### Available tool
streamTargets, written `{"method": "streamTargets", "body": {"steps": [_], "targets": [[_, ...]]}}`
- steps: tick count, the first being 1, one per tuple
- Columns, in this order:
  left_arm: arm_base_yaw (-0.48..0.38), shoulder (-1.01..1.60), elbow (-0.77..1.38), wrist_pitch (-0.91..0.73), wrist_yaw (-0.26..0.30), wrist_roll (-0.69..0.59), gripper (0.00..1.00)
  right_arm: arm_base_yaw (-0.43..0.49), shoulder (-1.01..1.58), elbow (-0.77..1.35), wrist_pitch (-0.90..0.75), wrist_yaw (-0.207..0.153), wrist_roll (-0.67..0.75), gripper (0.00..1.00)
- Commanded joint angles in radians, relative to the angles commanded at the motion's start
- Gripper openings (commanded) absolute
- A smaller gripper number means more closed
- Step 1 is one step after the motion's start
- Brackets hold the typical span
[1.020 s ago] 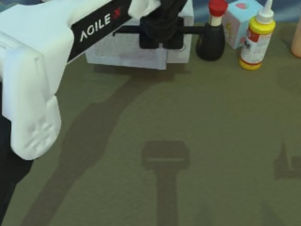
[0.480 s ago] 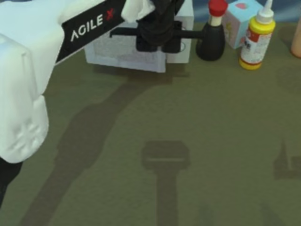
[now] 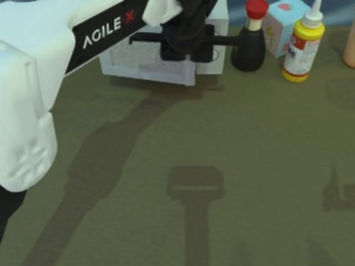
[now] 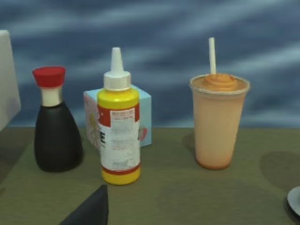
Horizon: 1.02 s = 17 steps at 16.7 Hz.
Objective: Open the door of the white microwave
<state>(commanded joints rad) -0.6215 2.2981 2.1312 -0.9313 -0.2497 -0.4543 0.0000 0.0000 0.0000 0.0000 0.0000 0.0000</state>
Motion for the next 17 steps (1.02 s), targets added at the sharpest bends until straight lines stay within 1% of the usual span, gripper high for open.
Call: {"method": "streamTargets", "body": {"steps": [14,17], "targets": [[0.000,0.000,0.000,0.000,0.000,0.000,0.00,0.000,0.000,0.000,0.000,0.000,0.000,1.00],[-0.007,-0.005,-0.016,0.009,0.010,0.004,0.00,0.000,0.000,0.000,0.000,0.000,0.000,1.00]]}}
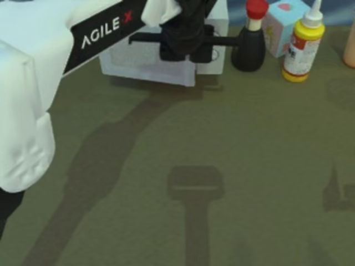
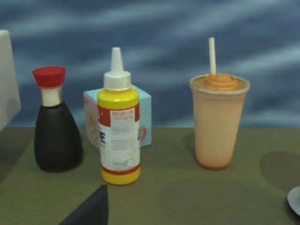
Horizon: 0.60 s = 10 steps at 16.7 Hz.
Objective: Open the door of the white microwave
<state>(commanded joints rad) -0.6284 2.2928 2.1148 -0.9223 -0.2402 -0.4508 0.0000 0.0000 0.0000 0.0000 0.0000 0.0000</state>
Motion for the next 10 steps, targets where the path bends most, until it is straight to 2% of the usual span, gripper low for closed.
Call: {"method": "streamTargets", "body": {"steps": [6,10], "targets": [[0.014,-0.073,-0.115,0.061,0.025,0.065,0.00,0.000,0.000,0.000,0.000,0.000,0.000,1.00],[0.014,-0.075,-0.119,0.062,0.025,0.067,0.00,0.000,0.000,0.000,0.000,0.000,0.000,1.00]]}}
